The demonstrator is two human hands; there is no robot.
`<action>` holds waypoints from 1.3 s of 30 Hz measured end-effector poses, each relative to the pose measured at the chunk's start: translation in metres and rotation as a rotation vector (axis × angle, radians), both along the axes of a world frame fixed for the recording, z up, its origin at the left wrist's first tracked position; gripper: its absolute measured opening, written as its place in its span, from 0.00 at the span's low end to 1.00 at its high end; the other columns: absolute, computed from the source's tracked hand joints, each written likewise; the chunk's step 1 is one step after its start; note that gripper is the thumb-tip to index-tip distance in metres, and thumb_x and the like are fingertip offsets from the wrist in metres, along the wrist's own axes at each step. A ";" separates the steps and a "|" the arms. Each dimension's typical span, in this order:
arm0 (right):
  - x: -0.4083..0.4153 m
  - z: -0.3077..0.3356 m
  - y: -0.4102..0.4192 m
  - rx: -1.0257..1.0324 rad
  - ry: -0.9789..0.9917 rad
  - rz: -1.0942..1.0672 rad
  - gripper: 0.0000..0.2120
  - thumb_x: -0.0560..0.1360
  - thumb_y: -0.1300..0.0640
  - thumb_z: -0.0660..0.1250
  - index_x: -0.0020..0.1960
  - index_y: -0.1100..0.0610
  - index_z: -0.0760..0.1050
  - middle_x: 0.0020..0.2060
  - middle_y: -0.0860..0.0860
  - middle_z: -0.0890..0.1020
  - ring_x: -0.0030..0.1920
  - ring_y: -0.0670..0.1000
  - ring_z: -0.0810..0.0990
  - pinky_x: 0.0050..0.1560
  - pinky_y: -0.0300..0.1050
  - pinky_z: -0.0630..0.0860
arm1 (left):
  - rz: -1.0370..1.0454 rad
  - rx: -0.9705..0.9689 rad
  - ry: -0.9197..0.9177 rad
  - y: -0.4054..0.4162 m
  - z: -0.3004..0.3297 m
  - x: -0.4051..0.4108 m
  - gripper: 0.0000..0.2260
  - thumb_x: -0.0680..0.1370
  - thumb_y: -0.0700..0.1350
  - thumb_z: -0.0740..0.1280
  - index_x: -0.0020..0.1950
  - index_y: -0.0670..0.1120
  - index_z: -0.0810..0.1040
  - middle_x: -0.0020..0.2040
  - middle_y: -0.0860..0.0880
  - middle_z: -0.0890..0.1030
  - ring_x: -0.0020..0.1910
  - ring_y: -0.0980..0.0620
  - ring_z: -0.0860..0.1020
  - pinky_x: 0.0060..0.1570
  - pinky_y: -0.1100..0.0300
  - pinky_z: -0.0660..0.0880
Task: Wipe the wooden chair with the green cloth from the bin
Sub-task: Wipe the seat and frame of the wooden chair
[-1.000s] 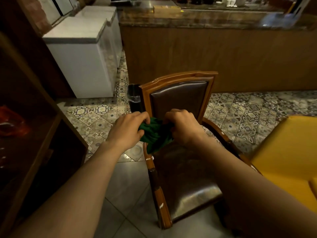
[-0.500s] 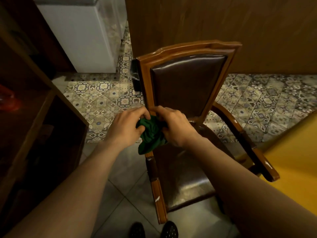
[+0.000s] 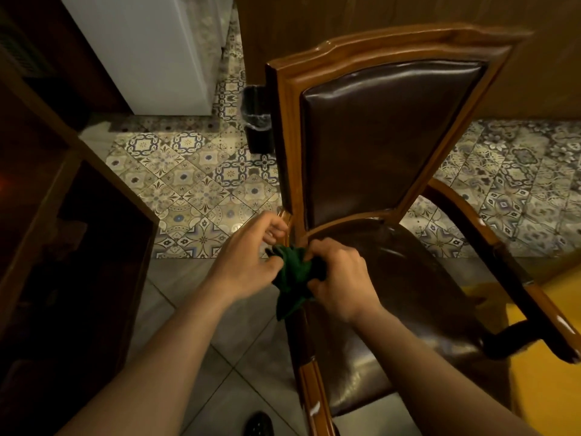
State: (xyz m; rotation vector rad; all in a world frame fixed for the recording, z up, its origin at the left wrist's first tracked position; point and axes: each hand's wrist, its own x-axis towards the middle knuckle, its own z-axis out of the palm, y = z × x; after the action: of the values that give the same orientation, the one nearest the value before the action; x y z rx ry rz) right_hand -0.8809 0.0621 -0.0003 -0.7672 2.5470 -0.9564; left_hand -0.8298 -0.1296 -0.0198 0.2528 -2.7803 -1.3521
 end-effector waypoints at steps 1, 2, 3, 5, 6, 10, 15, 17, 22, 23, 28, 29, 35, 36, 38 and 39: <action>0.002 -0.005 0.000 0.001 0.003 -0.001 0.20 0.64 0.66 0.72 0.46 0.45 0.73 0.49 0.43 0.76 0.49 0.50 0.78 0.45 0.45 0.76 | -0.009 -0.010 -0.015 -0.007 -0.008 -0.006 0.22 0.70 0.44 0.65 0.60 0.62 0.71 0.60 0.60 0.76 0.59 0.60 0.76 0.56 0.52 0.76; 0.003 -0.011 0.001 0.003 0.007 -0.003 0.20 0.64 0.66 0.72 0.46 0.45 0.73 0.48 0.42 0.76 0.48 0.50 0.78 0.45 0.46 0.77 | -0.026 -0.058 -0.034 -0.013 -0.017 -0.013 0.23 0.72 0.44 0.63 0.64 0.62 0.70 0.65 0.59 0.74 0.63 0.58 0.73 0.59 0.51 0.73; 0.004 -0.016 0.001 0.007 0.013 -0.003 0.19 0.64 0.66 0.71 0.46 0.45 0.73 0.48 0.42 0.75 0.47 0.50 0.78 0.45 0.47 0.78 | -0.051 -0.143 -0.052 -0.018 -0.027 -0.022 0.23 0.75 0.44 0.62 0.68 0.62 0.68 0.68 0.57 0.72 0.67 0.56 0.71 0.62 0.51 0.70; 0.003 -0.025 0.000 0.036 0.040 -0.001 0.18 0.64 0.65 0.70 0.48 0.46 0.74 0.46 0.42 0.75 0.46 0.51 0.78 0.44 0.50 0.78 | -0.129 -0.347 -0.072 -0.024 -0.047 -0.043 0.22 0.81 0.46 0.58 0.75 0.59 0.64 0.74 0.55 0.69 0.73 0.52 0.66 0.70 0.50 0.64; 0.003 -0.029 0.000 0.058 0.057 -0.001 0.18 0.64 0.65 0.70 0.49 0.47 0.74 0.46 0.42 0.75 0.46 0.51 0.77 0.43 0.49 0.78 | -0.176 -0.426 -0.086 -0.025 -0.056 -0.054 0.22 0.84 0.48 0.56 0.78 0.58 0.62 0.78 0.54 0.65 0.76 0.51 0.62 0.74 0.51 0.57; -0.001 -0.051 -0.011 0.147 0.164 -0.027 0.18 0.66 0.65 0.68 0.53 0.50 0.74 0.47 0.45 0.74 0.47 0.51 0.73 0.40 0.44 0.72 | -0.359 -0.558 -0.188 -0.024 -0.096 -0.085 0.25 0.86 0.54 0.49 0.83 0.51 0.50 0.83 0.51 0.51 0.81 0.54 0.44 0.76 0.58 0.38; -0.001 -0.083 -0.039 0.209 0.205 -0.063 0.25 0.68 0.66 0.68 0.64 0.52 0.72 0.56 0.50 0.75 0.51 0.54 0.71 0.43 0.48 0.76 | -0.502 -0.620 -0.199 -0.025 -0.128 -0.093 0.28 0.85 0.51 0.51 0.83 0.49 0.43 0.83 0.51 0.41 0.79 0.55 0.36 0.75 0.60 0.35; 0.001 -0.096 -0.048 0.220 0.195 -0.043 0.24 0.71 0.64 0.66 0.66 0.52 0.70 0.61 0.51 0.74 0.55 0.56 0.69 0.49 0.52 0.78 | -0.514 -0.633 -0.156 -0.028 -0.136 -0.090 0.29 0.85 0.50 0.52 0.82 0.48 0.41 0.82 0.52 0.38 0.79 0.55 0.33 0.75 0.61 0.34; 0.019 -0.122 -0.049 0.260 0.113 0.049 0.30 0.77 0.44 0.53 0.77 0.48 0.57 0.77 0.52 0.61 0.73 0.62 0.59 0.68 0.61 0.67 | -0.508 -0.663 -0.123 -0.033 -0.150 -0.090 0.27 0.84 0.52 0.44 0.82 0.50 0.38 0.82 0.54 0.36 0.78 0.58 0.32 0.77 0.59 0.37; 0.023 -0.126 -0.048 0.280 0.113 0.056 0.32 0.77 0.40 0.53 0.79 0.47 0.53 0.78 0.53 0.59 0.74 0.63 0.57 0.68 0.62 0.67 | -0.498 -0.656 -0.114 -0.034 -0.151 -0.090 0.27 0.84 0.53 0.43 0.82 0.51 0.39 0.82 0.55 0.37 0.77 0.59 0.31 0.75 0.62 0.35; 0.026 -0.143 -0.047 0.384 0.147 0.074 0.36 0.78 0.40 0.61 0.79 0.47 0.49 0.79 0.54 0.57 0.71 0.64 0.62 0.64 0.60 0.74 | -0.465 -0.628 -0.084 -0.035 -0.157 -0.089 0.28 0.85 0.56 0.45 0.82 0.52 0.41 0.81 0.58 0.37 0.74 0.65 0.29 0.63 0.73 0.24; 0.027 -0.144 -0.047 0.386 0.145 0.057 0.35 0.78 0.41 0.63 0.79 0.47 0.52 0.78 0.55 0.59 0.70 0.63 0.64 0.61 0.59 0.77 | -0.459 -0.621 -0.082 -0.035 -0.159 -0.089 0.28 0.85 0.56 0.46 0.82 0.52 0.41 0.81 0.57 0.38 0.75 0.64 0.30 0.65 0.71 0.25; 0.036 -0.144 -0.050 0.403 0.165 -0.005 0.31 0.77 0.46 0.66 0.76 0.53 0.61 0.73 0.58 0.66 0.62 0.64 0.70 0.46 0.58 0.82 | -0.463 -0.634 -0.077 -0.032 -0.161 -0.088 0.30 0.84 0.59 0.45 0.82 0.50 0.41 0.82 0.53 0.38 0.78 0.58 0.33 0.76 0.58 0.36; 0.037 -0.143 -0.049 0.403 0.167 -0.001 0.31 0.77 0.46 0.66 0.76 0.54 0.62 0.72 0.58 0.67 0.61 0.64 0.70 0.46 0.57 0.82 | -0.460 -0.642 -0.081 -0.031 -0.161 -0.086 0.30 0.83 0.60 0.45 0.82 0.50 0.40 0.82 0.53 0.38 0.78 0.58 0.32 0.76 0.57 0.36; 0.038 -0.140 -0.047 0.406 0.169 0.009 0.30 0.77 0.46 0.66 0.75 0.55 0.62 0.69 0.57 0.68 0.60 0.62 0.70 0.45 0.57 0.82 | -0.456 -0.659 -0.087 -0.029 -0.160 -0.083 0.32 0.83 0.61 0.44 0.82 0.49 0.40 0.82 0.52 0.37 0.78 0.57 0.32 0.76 0.57 0.35; 0.039 -0.139 -0.045 0.412 0.171 0.011 0.30 0.77 0.47 0.66 0.75 0.55 0.62 0.68 0.57 0.68 0.60 0.62 0.70 0.45 0.57 0.82 | -0.452 -0.667 -0.089 -0.028 -0.160 -0.081 0.32 0.83 0.61 0.43 0.82 0.48 0.40 0.82 0.52 0.37 0.78 0.57 0.32 0.76 0.58 0.35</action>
State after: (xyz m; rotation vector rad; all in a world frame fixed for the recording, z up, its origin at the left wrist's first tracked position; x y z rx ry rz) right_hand -0.8417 0.0168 -0.1394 -0.7612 2.7478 -0.3499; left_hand -0.9109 -0.1572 -0.1800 -0.3655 -3.2808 -0.3688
